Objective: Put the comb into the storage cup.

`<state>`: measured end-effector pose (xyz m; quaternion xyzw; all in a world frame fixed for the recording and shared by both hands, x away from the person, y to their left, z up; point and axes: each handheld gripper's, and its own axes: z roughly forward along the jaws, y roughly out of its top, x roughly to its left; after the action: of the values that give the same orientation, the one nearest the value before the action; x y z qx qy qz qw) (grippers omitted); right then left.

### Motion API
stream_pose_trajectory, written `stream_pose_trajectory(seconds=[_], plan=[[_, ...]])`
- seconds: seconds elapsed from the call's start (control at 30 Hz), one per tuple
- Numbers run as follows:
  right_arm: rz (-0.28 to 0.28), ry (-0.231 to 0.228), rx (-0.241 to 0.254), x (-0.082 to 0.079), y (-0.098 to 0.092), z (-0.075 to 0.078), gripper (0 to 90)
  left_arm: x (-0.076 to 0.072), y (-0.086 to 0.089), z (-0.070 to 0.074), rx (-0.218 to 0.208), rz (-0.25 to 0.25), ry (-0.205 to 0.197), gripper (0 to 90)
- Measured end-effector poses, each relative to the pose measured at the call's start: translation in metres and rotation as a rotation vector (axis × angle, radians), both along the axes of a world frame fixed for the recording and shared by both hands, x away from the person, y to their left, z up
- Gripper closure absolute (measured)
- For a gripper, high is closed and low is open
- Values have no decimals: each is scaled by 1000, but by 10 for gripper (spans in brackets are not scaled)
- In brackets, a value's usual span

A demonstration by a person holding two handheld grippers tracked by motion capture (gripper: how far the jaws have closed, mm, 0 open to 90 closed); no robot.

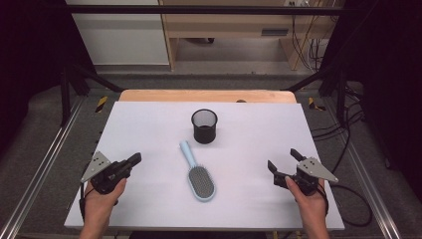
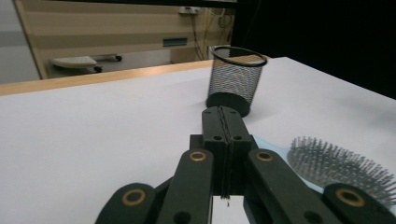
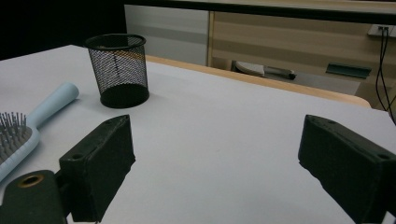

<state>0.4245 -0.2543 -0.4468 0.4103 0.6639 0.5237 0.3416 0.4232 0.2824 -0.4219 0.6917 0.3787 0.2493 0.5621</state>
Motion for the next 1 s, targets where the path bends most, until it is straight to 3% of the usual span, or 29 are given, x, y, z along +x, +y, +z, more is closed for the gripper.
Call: stream_pose_trajectory(seconds=[0.37, 0.6, 1.0], plan=[[-2, 7, -10, -1, 3, -2, 106, 16, -52, 2, 103, -127, 32, 900], [2, 12, -12, 0, 6, -3, 106, 39, -80, 3, 165, -188, 73, 900], [21, 7, -7, 0, 8, -2, 106, 71, -111, -1, 206, -246, 118, 900]])
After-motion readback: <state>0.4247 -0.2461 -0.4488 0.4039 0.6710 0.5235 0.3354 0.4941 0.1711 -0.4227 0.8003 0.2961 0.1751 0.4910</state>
